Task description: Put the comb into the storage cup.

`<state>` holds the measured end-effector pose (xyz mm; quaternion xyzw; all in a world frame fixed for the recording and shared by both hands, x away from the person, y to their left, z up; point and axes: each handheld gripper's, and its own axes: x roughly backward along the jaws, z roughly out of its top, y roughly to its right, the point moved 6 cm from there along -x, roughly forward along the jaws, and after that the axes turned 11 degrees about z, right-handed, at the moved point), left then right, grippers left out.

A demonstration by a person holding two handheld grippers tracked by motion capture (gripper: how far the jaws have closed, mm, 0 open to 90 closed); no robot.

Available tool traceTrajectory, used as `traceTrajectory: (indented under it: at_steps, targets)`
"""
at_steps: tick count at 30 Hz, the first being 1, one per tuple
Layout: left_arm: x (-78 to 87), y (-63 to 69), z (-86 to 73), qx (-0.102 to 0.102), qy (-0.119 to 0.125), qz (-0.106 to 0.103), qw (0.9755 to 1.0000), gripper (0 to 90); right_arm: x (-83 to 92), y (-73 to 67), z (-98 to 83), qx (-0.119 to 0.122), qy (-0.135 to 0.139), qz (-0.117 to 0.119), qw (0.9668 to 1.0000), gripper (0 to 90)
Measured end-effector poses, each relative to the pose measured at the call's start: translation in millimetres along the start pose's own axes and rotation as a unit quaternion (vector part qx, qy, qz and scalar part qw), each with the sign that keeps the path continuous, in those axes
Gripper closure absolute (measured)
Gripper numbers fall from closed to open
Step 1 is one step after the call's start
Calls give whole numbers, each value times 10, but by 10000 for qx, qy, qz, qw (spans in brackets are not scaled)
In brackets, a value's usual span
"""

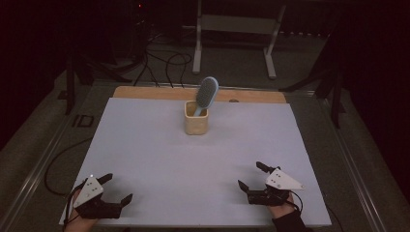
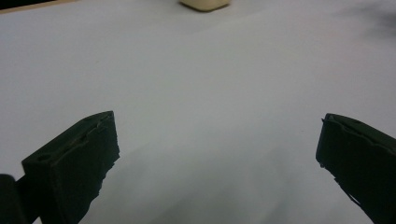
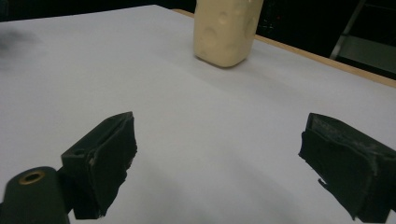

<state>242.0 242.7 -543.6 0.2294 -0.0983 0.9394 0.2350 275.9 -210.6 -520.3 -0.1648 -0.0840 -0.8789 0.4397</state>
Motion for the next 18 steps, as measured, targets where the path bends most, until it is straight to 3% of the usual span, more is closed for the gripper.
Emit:
traceTrajectory:
  at_steps: [18]
  targets:
    - [22, 11, 21, 30, 90, -35, 9999, 0, -14, 1, -5, 9, -37, 6, 10000, 100]
